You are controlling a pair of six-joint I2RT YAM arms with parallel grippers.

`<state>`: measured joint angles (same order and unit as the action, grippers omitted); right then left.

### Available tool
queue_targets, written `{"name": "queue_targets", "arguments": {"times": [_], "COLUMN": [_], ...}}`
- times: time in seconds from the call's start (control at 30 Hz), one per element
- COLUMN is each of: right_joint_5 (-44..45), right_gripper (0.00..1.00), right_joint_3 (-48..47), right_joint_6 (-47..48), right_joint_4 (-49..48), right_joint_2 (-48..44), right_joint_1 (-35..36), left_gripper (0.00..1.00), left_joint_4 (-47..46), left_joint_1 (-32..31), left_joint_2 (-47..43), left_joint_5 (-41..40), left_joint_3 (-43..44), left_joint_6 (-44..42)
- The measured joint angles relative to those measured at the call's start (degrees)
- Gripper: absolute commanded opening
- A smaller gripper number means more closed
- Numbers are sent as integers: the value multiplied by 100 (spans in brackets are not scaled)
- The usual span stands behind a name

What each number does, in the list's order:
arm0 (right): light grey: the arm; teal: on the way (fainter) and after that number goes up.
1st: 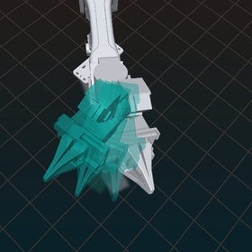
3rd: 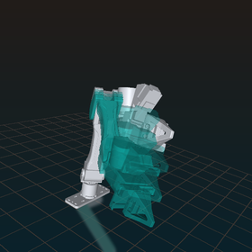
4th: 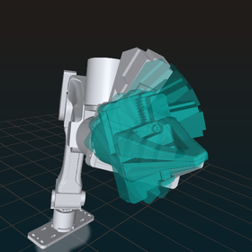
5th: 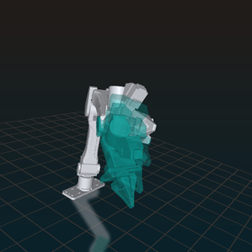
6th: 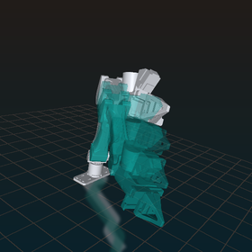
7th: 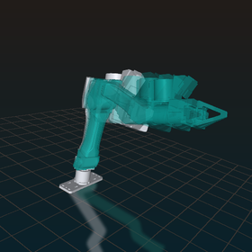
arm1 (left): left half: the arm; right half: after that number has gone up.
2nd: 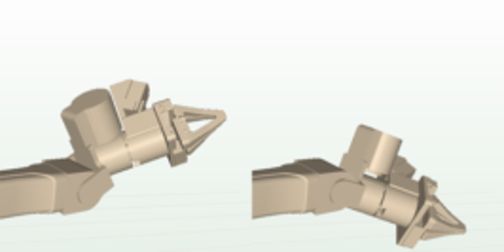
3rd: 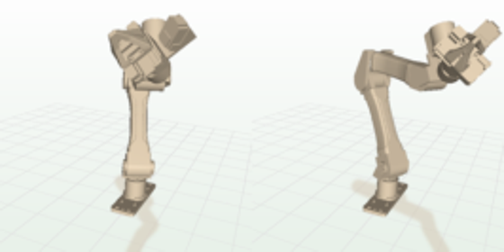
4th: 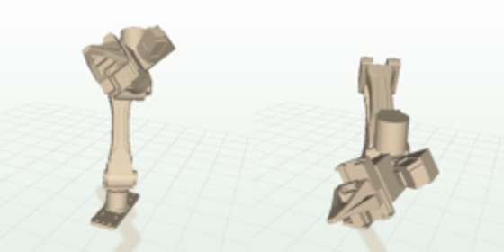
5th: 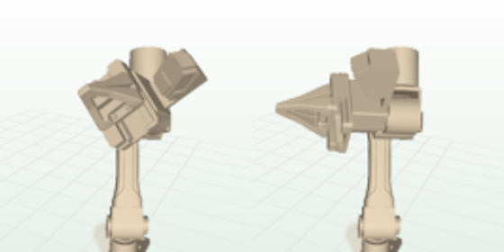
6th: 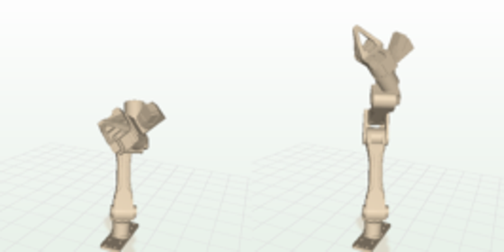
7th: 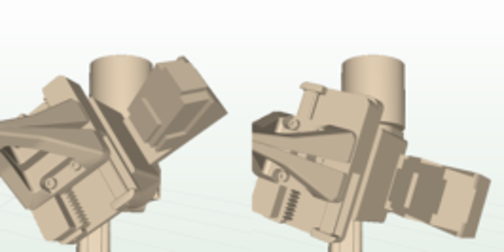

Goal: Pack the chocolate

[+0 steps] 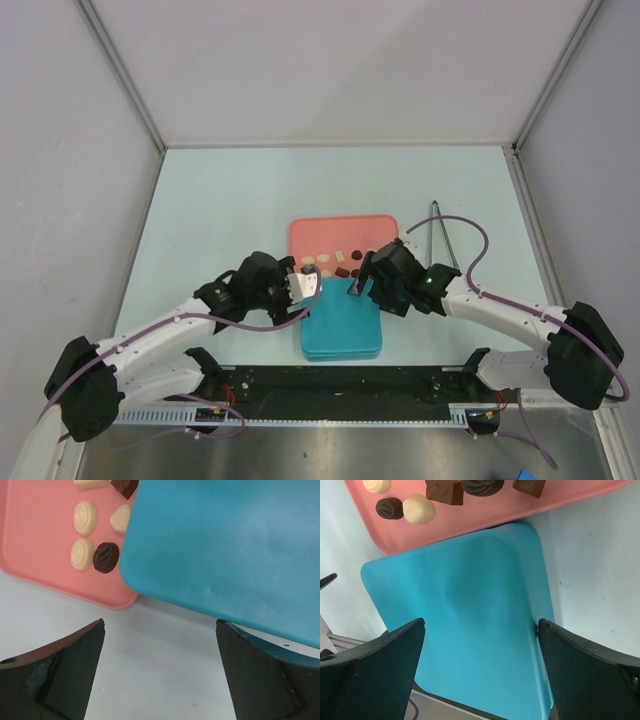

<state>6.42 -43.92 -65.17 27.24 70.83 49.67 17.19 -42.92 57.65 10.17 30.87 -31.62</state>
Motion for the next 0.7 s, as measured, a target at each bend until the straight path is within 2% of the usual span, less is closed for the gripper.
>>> {"name": "queue_targets", "arguments": {"times": [0.23, 0.4, 0.7], "right_joint_5": [24, 72, 92], "right_gripper": [100, 100, 100], "right_joint_3": [0, 0, 87], "right_joint_6": [7, 72, 136], "right_joint_4": [20, 155, 190], "right_joint_2": [-37, -348, -463], "right_joint_1": [9, -57, -153], "left_gripper": [94, 91, 90], "left_joint_4": [92, 492, 1274], "left_joint_1": [-9, 15, 57], "left_joint_2": [-72, -503, -737], "left_joint_5": [-157, -407, -247], "left_joint_3": [-2, 22, 868], "left_joint_6": [13, -42, 26]}}
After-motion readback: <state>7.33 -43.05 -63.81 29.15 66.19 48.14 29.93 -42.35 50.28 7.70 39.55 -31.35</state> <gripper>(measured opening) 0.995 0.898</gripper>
